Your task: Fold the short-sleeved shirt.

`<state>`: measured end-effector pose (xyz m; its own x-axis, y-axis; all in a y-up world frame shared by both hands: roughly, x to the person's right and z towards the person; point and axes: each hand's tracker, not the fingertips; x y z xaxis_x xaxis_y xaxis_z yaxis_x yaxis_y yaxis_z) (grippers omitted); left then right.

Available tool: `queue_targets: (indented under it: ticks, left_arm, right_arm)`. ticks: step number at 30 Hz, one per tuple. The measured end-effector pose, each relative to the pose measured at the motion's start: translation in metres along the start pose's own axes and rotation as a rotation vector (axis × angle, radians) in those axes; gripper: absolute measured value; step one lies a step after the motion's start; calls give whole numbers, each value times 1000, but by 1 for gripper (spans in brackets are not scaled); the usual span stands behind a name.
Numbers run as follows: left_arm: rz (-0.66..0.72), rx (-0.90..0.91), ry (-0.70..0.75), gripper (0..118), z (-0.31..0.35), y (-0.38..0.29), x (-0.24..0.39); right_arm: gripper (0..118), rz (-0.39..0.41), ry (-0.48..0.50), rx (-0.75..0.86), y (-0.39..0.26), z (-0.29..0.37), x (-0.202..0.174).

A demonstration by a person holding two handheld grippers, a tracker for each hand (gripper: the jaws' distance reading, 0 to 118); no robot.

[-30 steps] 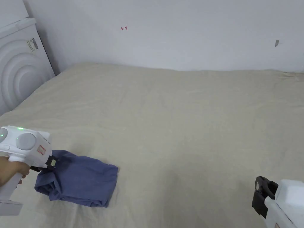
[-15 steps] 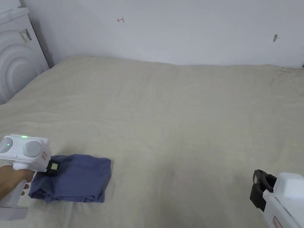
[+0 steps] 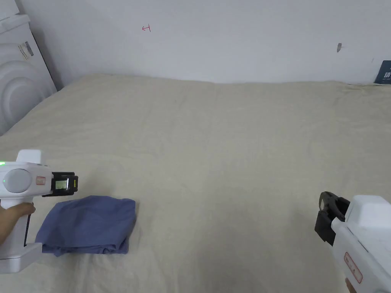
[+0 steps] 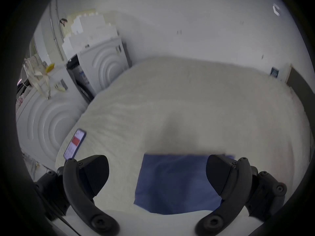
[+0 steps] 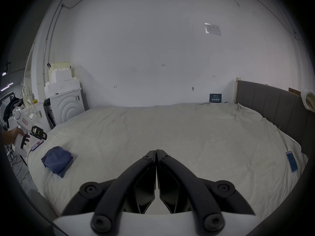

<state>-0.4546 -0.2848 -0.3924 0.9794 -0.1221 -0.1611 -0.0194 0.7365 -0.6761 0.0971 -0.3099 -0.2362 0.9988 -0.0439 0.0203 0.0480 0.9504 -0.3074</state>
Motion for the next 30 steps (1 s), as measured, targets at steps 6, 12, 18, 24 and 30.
queue_targets:
  ticks: [6, 12, 18, 24, 30]
  left_arm:
    - [17, 242, -70, 117, 60, 24, 16]
    - [25, 373, -167, 117, 111, 42, 38]
    - [-22, 496, -227, 104, 139, 35, 79]
    - [-52, 624, -254, 58, 149, 8, 125]
    - [-46, 694, -269, 16, 143, -24, 163]
  right_arm:
    - [0, 38, -22, 66, 25, 11, 4]
    - [0, 69, -39, 127, 48, 22, 10]
    - [0, 80, -56, 184, 65, 34, 17]
    - [0, 83, -73, 220, 72, 43, 25]
    - [0, 80, -91, 244, 70, 48, 30]
